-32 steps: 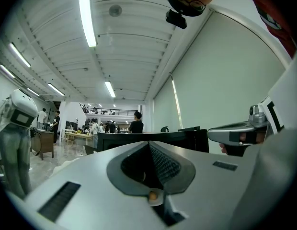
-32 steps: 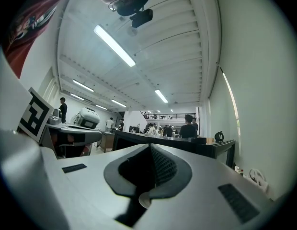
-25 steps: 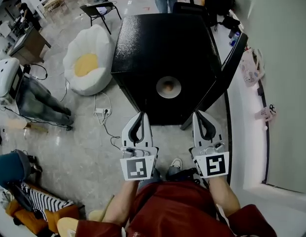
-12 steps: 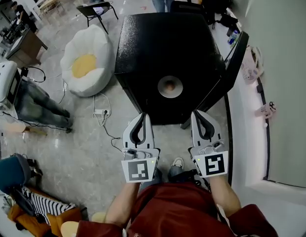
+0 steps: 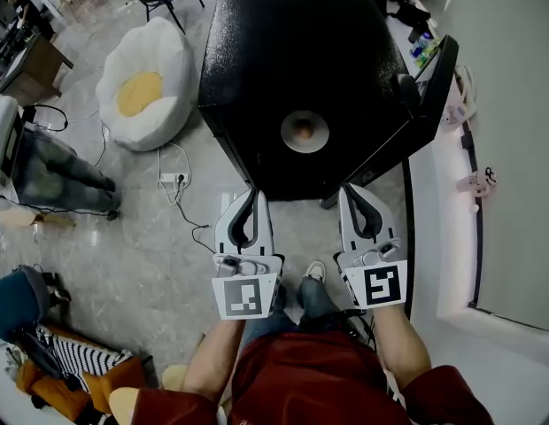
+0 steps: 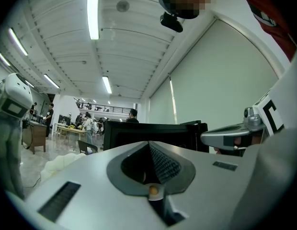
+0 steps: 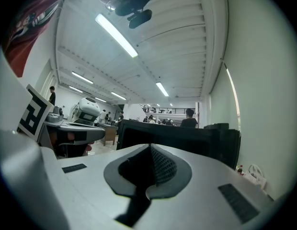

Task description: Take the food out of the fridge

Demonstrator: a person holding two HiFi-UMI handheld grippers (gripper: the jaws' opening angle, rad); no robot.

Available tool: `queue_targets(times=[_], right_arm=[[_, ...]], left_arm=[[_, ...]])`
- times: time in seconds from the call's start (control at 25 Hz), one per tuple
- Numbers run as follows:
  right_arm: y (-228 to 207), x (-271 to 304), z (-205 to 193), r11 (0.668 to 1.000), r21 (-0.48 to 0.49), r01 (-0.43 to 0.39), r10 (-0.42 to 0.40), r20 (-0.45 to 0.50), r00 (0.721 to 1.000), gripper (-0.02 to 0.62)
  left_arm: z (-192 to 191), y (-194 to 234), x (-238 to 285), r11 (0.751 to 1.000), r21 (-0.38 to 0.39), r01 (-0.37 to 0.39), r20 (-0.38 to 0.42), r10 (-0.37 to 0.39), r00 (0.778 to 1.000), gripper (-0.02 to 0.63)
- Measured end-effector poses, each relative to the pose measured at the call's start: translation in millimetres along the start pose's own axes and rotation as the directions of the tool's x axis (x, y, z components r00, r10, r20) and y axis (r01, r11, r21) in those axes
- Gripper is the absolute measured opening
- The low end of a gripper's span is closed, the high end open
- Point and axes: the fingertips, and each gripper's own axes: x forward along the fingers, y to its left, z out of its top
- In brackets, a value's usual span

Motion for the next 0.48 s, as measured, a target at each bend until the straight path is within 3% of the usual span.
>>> queue_targets(times=[0.2, 0.48], right_arm=[[4.4, 13.8, -13.6, 0.999, 0.038, -0.011, 0.01, 0.019, 1.0, 0.021], [4.0, 22.2, -63.7, 0.999, -0.014, -0.03, 0.029, -0.052, 0.998, 0.021]], left_arm=[[-21.5, 0.3, 2.4, 1.0, -0.014, 0.002, -0.021, -0.002, 1.0, 0.014], [-55.1, -1.6, 12.7, 1.0, -0.014, 0.017, -0.03, -0.017, 0.999, 0.014]])
